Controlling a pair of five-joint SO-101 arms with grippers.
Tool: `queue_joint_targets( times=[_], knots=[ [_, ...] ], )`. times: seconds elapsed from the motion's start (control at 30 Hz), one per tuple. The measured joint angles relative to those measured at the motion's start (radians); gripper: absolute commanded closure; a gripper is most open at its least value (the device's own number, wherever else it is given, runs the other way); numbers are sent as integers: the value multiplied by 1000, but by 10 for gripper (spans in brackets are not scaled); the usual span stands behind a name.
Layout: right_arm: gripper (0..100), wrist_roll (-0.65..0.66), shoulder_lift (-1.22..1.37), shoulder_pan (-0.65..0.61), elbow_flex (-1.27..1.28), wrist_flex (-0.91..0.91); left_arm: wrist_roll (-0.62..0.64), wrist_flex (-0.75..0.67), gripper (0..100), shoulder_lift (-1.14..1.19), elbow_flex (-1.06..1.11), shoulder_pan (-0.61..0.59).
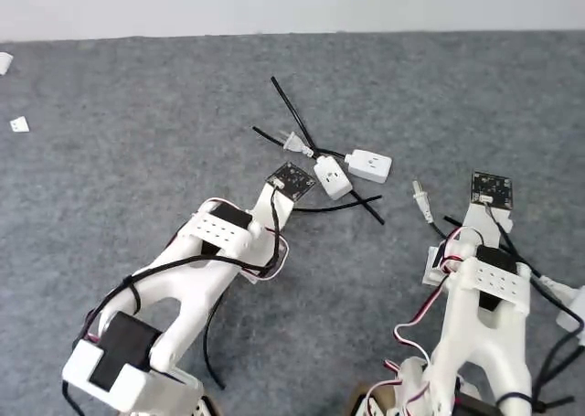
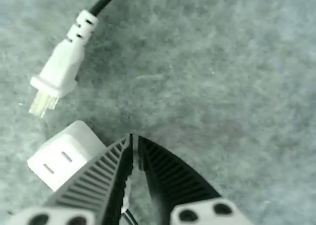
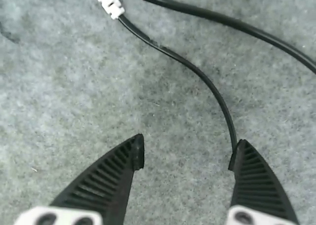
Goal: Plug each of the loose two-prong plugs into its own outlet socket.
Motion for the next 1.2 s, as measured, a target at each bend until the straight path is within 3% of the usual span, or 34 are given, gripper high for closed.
queue_joint_targets(
  times=[0.23,0.4,0.47,0.63,0.87,1.2],
  knots=[
    [729,0,0,0,0,0,-6,26,987,-35,0,0],
    [729,0,0,0,0,0,3,40,985,-244,38,0],
    [729,0,0,0,0,0,61,40,984,-359,87,-18],
    [729,0,0,0,0,0,169,-80,984,-629,269,-133],
    [729,0,0,0,0,0,183,-155,983,-692,442,-209],
    [729,0,0,-14,5,0,287,-218,770,-694,511,-218]
  ],
)
